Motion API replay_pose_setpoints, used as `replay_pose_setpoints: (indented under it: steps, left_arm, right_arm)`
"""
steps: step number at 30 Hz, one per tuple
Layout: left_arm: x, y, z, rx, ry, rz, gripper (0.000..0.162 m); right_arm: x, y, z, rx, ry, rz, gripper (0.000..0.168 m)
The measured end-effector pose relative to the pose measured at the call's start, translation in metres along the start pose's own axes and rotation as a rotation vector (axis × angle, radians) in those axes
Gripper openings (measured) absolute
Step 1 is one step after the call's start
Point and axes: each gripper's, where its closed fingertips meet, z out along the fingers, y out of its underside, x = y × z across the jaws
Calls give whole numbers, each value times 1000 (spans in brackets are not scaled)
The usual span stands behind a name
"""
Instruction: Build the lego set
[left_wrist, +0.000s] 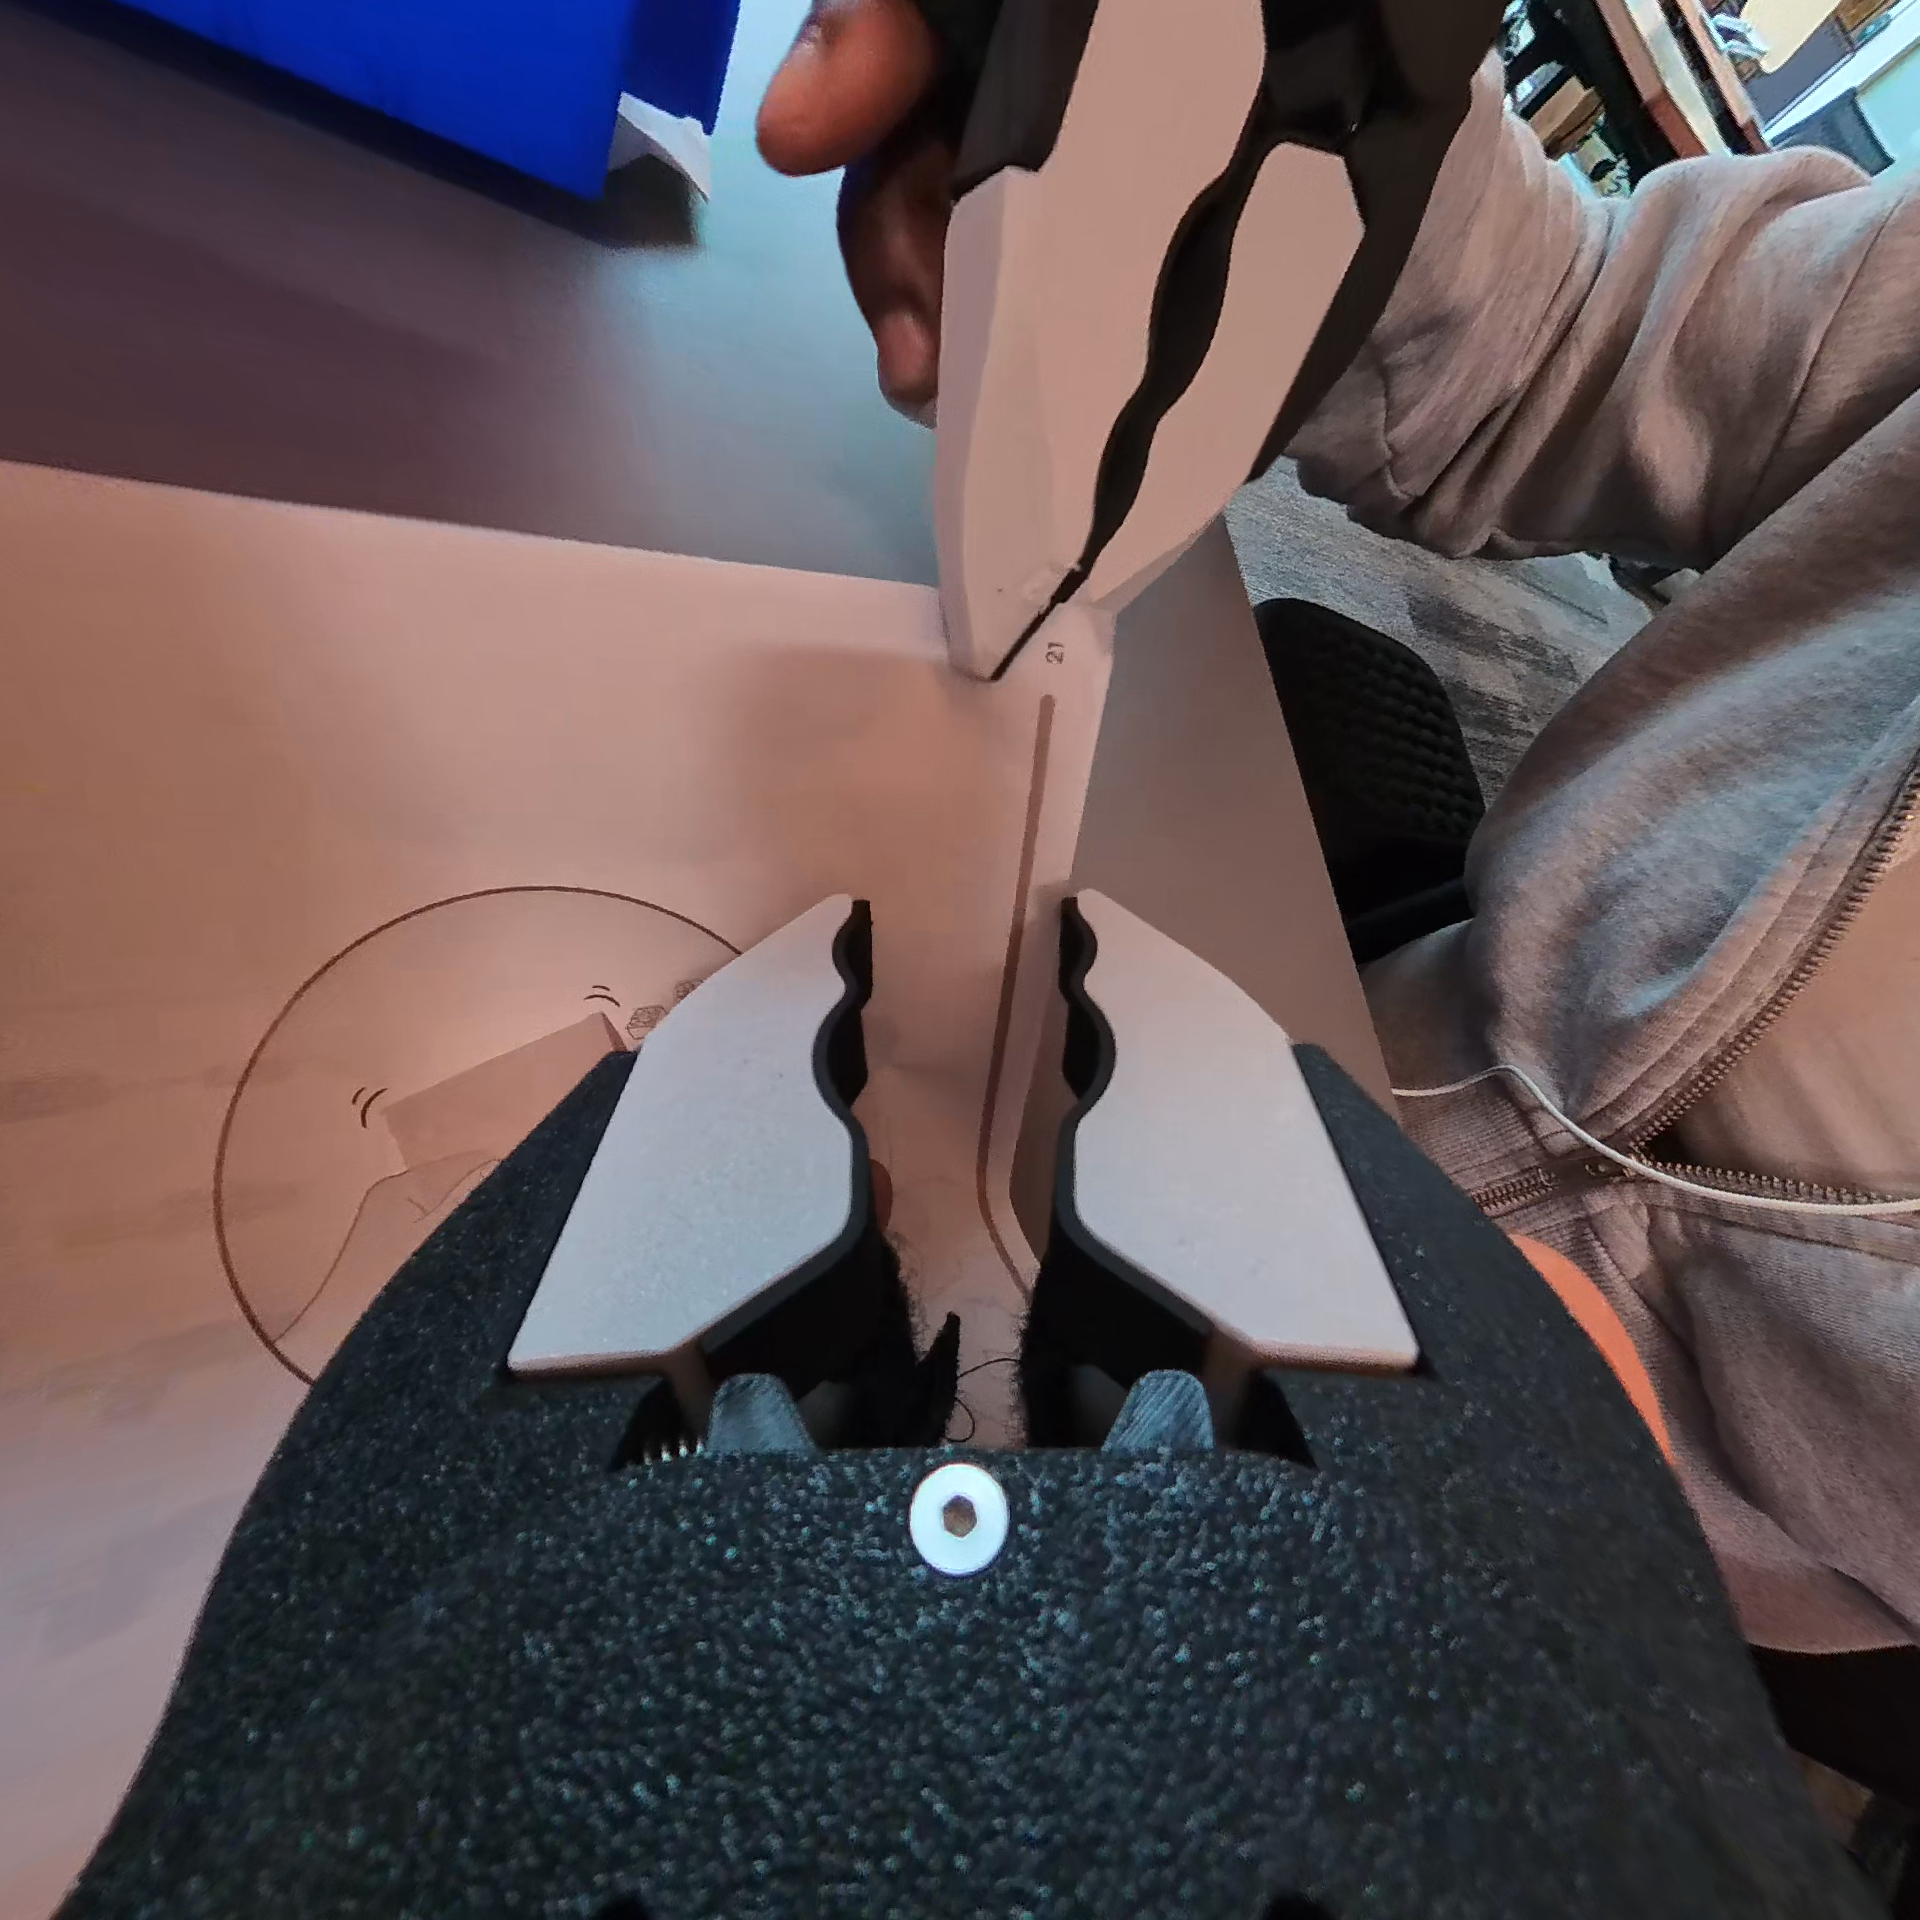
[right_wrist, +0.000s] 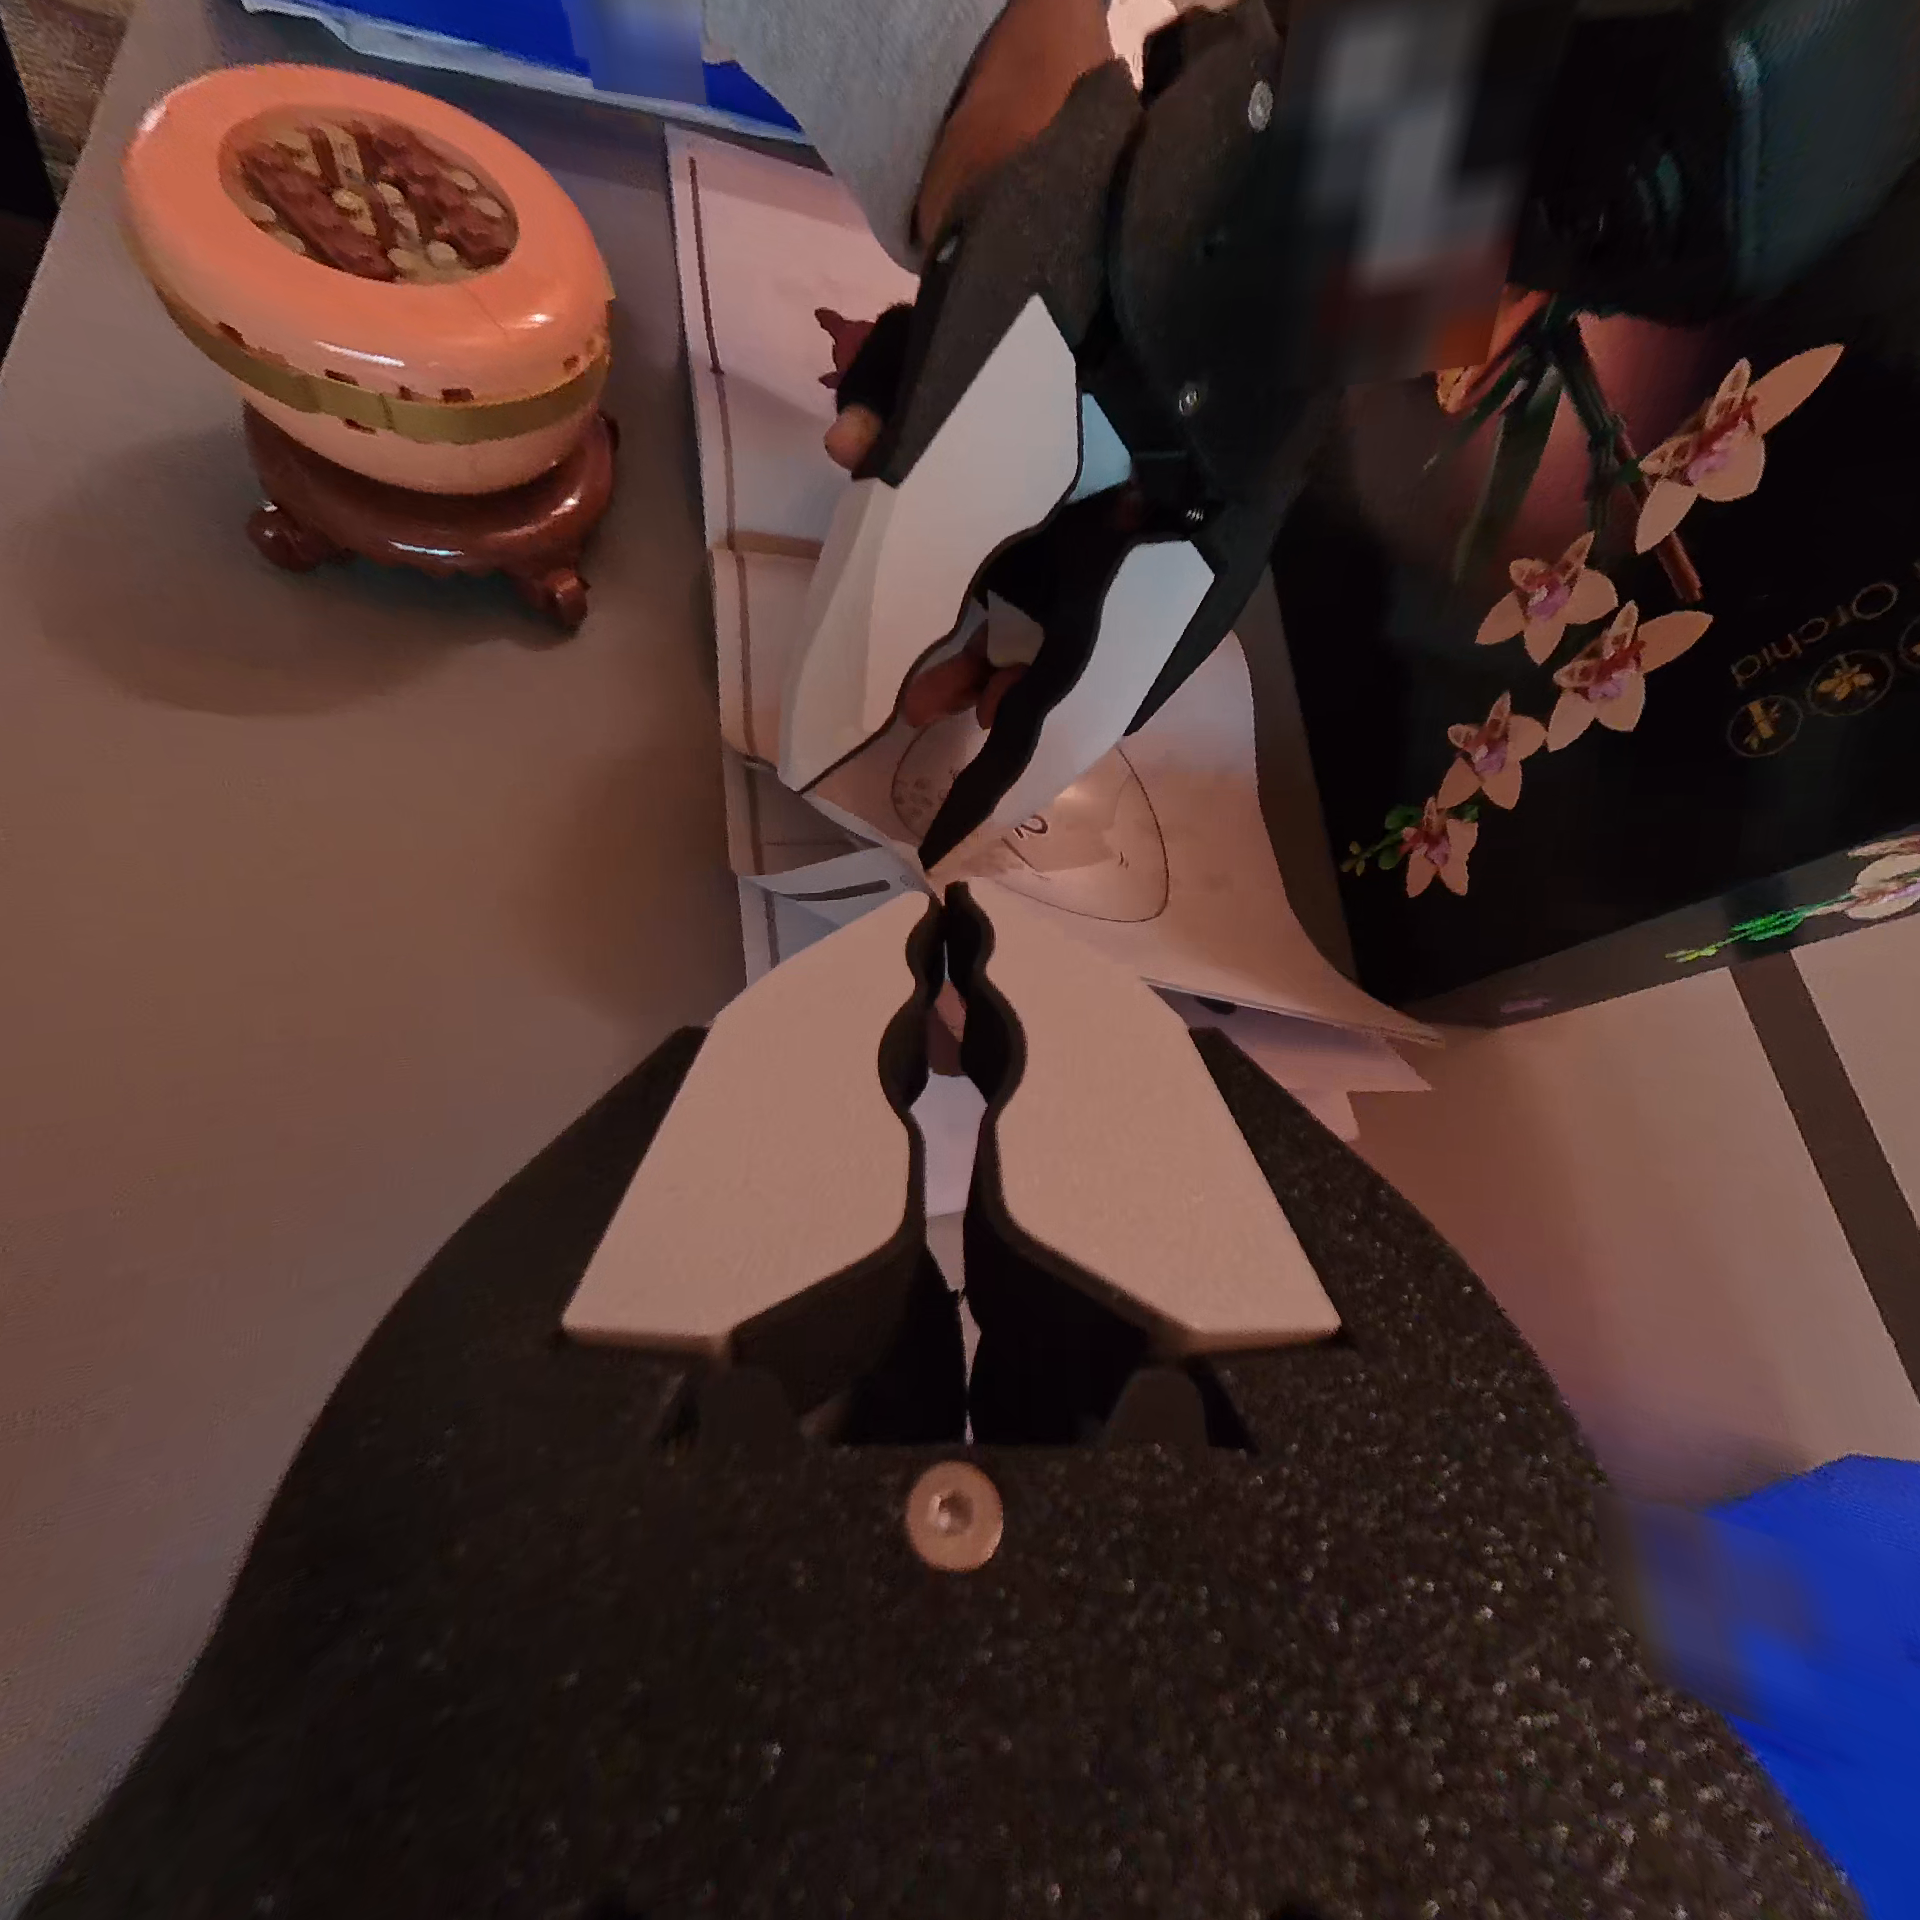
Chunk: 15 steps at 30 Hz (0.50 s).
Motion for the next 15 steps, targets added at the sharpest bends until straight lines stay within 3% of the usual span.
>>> replay_pose_setpoints:
  steps: [15]
  left_arm:
    - [-1, -1, -3, 6, 6, 2, 35]
  right_arm:
    - [-10, -5, 4, 54, -34, -42, 0]
